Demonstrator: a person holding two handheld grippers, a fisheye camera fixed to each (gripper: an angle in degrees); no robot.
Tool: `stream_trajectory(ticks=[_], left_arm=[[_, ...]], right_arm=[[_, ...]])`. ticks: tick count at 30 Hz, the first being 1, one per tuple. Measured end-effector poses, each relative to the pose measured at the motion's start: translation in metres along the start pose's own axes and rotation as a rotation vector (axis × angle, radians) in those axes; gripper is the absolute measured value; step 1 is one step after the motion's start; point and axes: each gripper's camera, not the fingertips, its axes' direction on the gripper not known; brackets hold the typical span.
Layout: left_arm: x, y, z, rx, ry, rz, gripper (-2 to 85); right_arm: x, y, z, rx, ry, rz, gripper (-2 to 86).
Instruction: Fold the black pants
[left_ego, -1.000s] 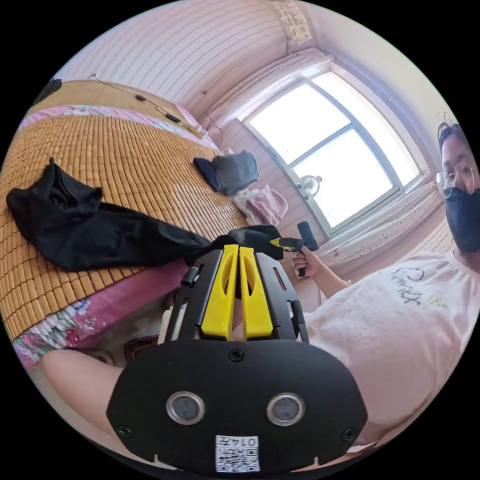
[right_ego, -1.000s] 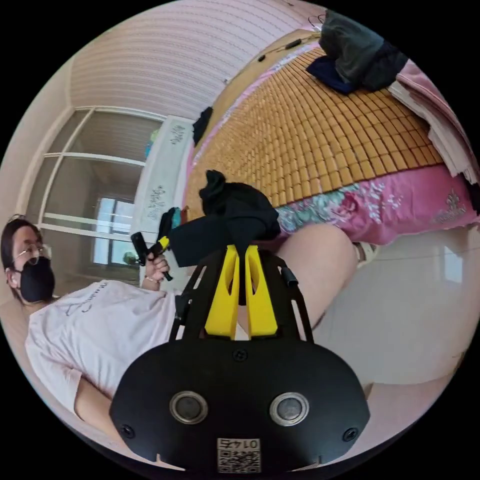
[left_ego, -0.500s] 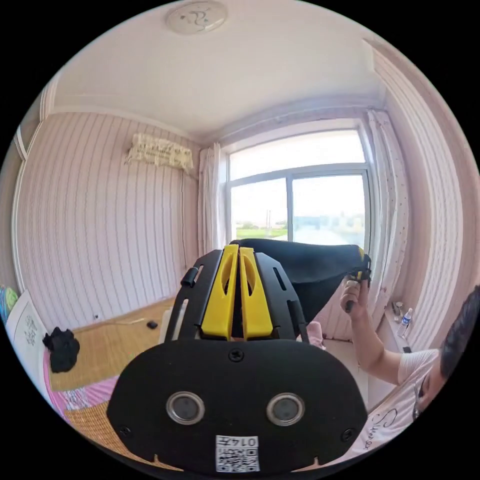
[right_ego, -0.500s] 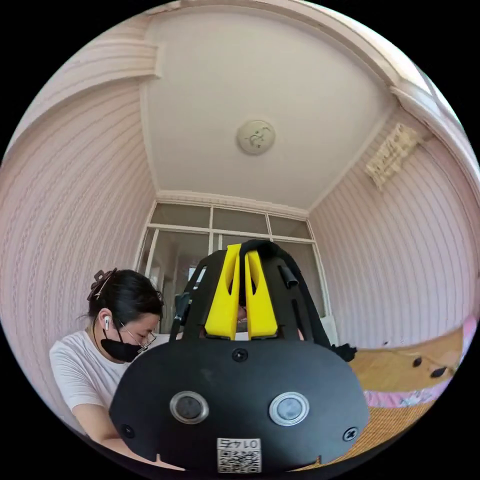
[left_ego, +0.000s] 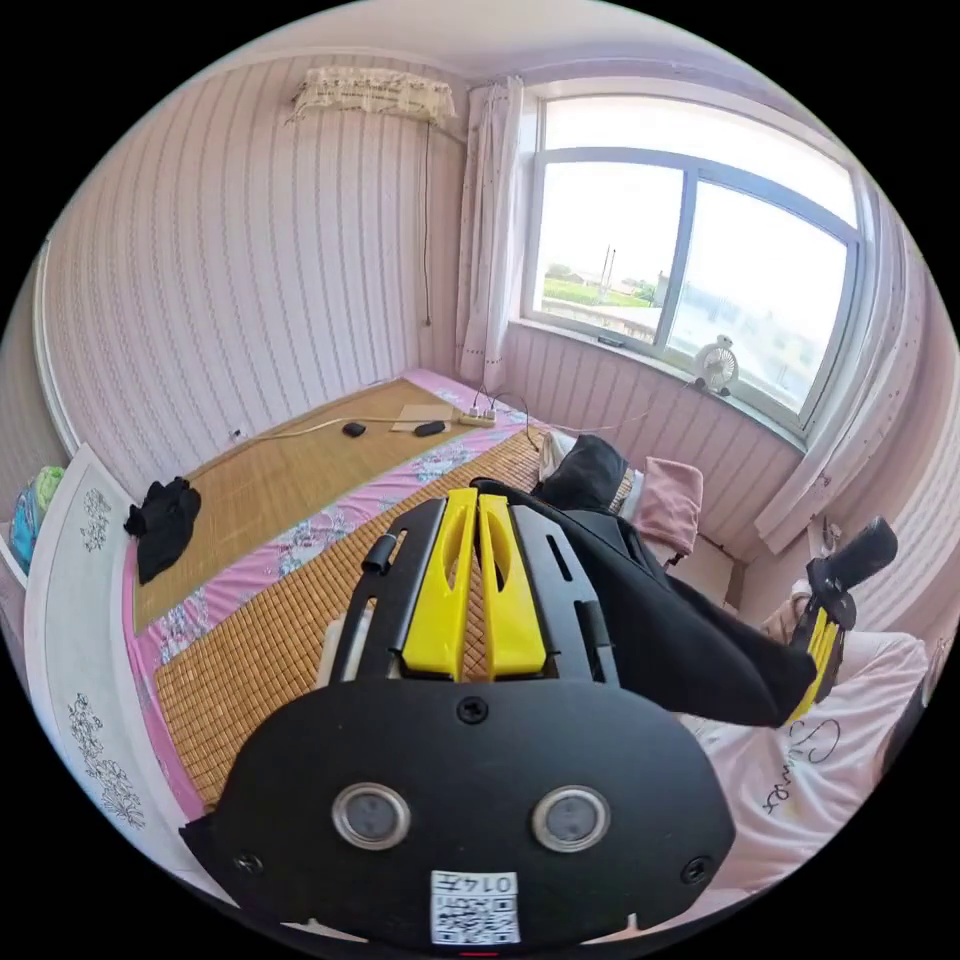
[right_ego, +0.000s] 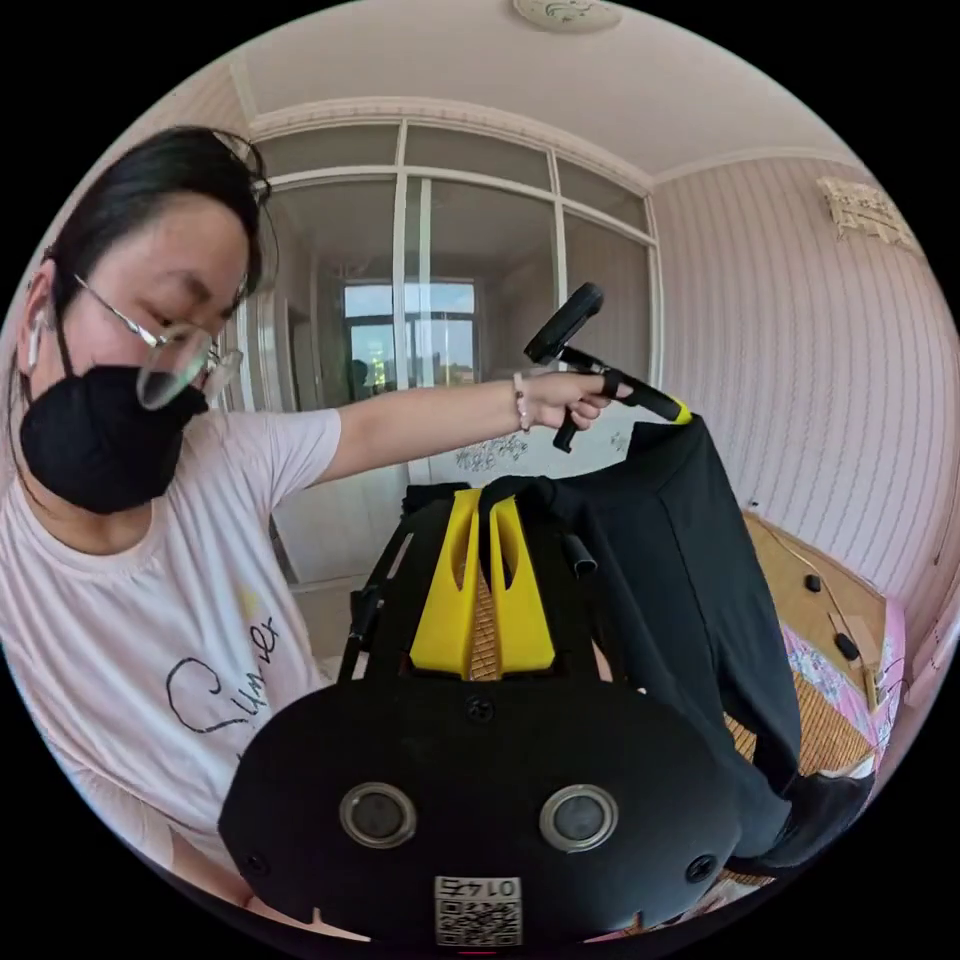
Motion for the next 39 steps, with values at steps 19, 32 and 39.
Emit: stream_trajectory(ticks=[19, 32, 39], left_arm=[[-0.207, 0.546, -0.106, -0.088, -0.045, -0.981, 4.3], [-0.26, 0.679, -0.143, 0.477, 0.283, -1.575, 14.7], [-0.325, 0.692, -0.141, 0.371, 0.29, -1.607, -0.4]], right_arm=[[0.153, 0.221, 0.539, -0.663, -0.247, 0.405, 6.6], [0.233, 0.231, 0.836, -0.897, -0.036, 0.065, 10.7], [0.27, 0.265, 0.916, -0.963, -0.034, -0.004, 10.3]])
